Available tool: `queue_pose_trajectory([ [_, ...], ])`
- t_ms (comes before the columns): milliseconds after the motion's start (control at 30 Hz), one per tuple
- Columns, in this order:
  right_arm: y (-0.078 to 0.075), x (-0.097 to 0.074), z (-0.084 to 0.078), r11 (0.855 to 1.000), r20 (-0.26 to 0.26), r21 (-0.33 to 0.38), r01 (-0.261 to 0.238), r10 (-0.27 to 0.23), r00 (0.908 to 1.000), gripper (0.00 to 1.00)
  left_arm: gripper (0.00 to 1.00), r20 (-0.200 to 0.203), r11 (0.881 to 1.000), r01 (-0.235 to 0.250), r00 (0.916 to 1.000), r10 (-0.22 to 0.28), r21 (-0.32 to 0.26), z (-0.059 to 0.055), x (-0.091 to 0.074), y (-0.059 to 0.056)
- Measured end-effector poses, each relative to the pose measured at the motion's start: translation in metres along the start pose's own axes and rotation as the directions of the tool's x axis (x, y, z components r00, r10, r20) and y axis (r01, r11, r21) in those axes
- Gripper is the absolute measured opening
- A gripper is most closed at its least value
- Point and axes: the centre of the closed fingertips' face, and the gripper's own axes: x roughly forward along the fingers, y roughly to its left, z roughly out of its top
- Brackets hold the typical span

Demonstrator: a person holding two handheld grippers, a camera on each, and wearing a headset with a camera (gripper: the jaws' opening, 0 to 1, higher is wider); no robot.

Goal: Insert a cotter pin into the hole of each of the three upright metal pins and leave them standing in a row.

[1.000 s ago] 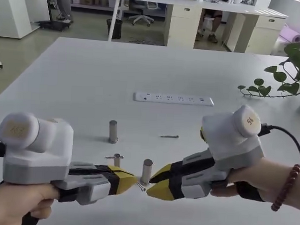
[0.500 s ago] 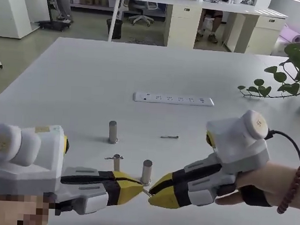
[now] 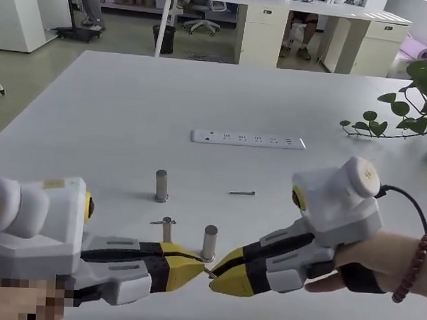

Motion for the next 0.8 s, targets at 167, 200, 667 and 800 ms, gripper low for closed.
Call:
queue_pose_trajectory([
  [167, 0.0016, 0.0003, 0.0049, 1.000, 0.018, -0.007, 0.001, -0.001, 0.9998, 0.00, 0.00, 0.009, 1.000, 0.009, 0.9999, -0.009, 0.002, 0.0028, -0.0007, -0.0005],
  [200, 0.0020, 0.0002, 0.0052, 1.000, 0.017, -0.005, -0.001, 0.001, 0.9999, 0.00, 0.00, 0.011, 1.000, 0.010, 0.9999, -0.010, 0.001, 0.0032, -0.0010, -0.0007],
  [667, 0.0090, 0.0017, -0.0001, 0.997, -0.035, -0.081, -0.021, 0.018, 0.9992, 0.00, 0.01, -0.025, 0.999, 0.039, 0.9989, -0.039, -0.021, -0.0040, -0.0013, -0.0020],
  [800, 0.0085, 0.0020, -0.0026, 0.995, -0.063, -0.096, -0.023, 0.017, 0.9979, 0.00, 0.02, -0.040, 1.000, 0.021, 0.9990, -0.021, -0.003, -0.0061, 0.0007, -0.0001],
])
